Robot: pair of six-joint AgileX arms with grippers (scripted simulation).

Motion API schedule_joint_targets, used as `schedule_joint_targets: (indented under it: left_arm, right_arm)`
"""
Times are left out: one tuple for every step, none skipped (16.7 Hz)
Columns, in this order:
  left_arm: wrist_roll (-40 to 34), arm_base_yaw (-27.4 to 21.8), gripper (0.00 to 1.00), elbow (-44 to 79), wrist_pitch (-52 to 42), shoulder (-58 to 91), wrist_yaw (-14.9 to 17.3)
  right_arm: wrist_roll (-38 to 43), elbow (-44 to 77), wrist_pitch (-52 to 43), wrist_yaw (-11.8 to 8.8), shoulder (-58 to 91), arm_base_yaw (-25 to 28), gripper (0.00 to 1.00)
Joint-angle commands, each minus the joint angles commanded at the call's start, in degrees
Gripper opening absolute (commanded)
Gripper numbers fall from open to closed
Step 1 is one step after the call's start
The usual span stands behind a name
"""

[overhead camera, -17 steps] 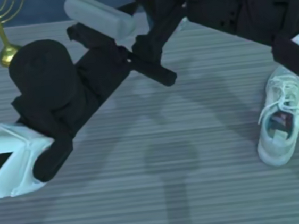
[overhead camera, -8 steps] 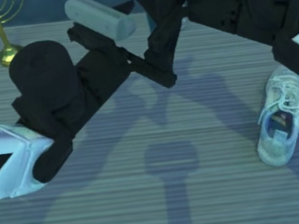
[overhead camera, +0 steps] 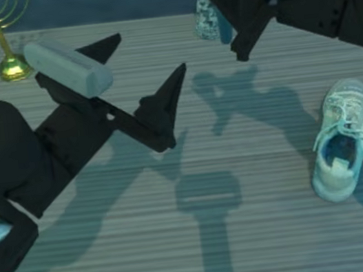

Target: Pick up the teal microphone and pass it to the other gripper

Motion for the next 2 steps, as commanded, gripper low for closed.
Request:
schedule_joint_targets:
  left_arm:
    - [-0.02, 0.18, 1.0, -0.64, 0.04, -0.65, 0.14]
    - [-0.02, 0.21, 1.0, -0.73, 0.05, -0.75, 0.17]
  right_arm:
    - [-0.09, -0.32, 0.01, -0.41, -0.31, -0.42, 0.0]
    - [-0.11, -0.35, 0.01, -0.45, -0.35, -0.46, 0.0]
